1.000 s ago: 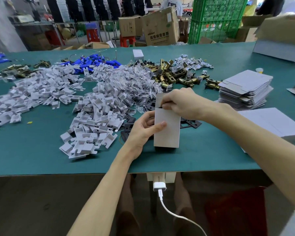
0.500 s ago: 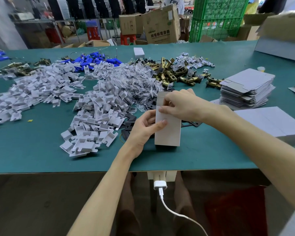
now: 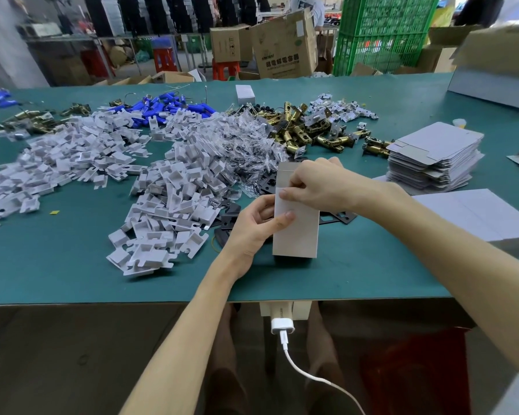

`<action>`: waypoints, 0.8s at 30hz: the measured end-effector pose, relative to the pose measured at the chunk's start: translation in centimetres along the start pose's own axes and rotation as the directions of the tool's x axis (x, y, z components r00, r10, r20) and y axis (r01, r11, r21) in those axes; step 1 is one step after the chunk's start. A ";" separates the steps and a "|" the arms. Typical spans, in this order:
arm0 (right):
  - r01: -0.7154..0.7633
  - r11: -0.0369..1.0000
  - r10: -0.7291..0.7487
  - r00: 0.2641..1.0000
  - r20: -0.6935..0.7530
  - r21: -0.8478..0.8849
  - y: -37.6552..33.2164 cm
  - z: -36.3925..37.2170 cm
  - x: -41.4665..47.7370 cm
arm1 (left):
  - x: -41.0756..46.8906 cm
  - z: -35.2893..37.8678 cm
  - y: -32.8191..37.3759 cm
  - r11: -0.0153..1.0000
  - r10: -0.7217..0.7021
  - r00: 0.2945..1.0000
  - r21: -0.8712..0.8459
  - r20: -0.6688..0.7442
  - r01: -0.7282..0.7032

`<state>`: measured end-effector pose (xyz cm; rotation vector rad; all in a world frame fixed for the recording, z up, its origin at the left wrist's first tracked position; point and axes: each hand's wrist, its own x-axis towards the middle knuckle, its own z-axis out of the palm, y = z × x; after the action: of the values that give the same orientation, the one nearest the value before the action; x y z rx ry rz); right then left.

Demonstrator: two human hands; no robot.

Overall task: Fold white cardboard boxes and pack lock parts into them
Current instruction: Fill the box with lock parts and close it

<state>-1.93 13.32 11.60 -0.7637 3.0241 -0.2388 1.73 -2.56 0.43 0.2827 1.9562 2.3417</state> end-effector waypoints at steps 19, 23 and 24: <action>0.057 0.985 -0.091 0.972 -0.218 -0.161 -8.7 -0.2 5.6 | 0.1 0.0 -0.4 1.000 0.011 1.000 0.029 0.023 -0.012; 0.059 0.991 -0.058 0.998 0.012 -0.123 -9.4 2.8 9.3 | 0.0 -0.1 -0.5 0.993 0.023 1.000 0.113 0.001 -0.023; 0.048 0.993 -0.043 0.998 0.048 -0.109 -9.2 3.7 9.9 | -0.1 -0.1 -0.4 0.991 0.022 1.000 0.133 -0.003 -0.022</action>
<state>-6.09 0.14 9.61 -0.8348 3.0003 -0.0541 1.74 -2.63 0.02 0.3095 2.1261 2.2295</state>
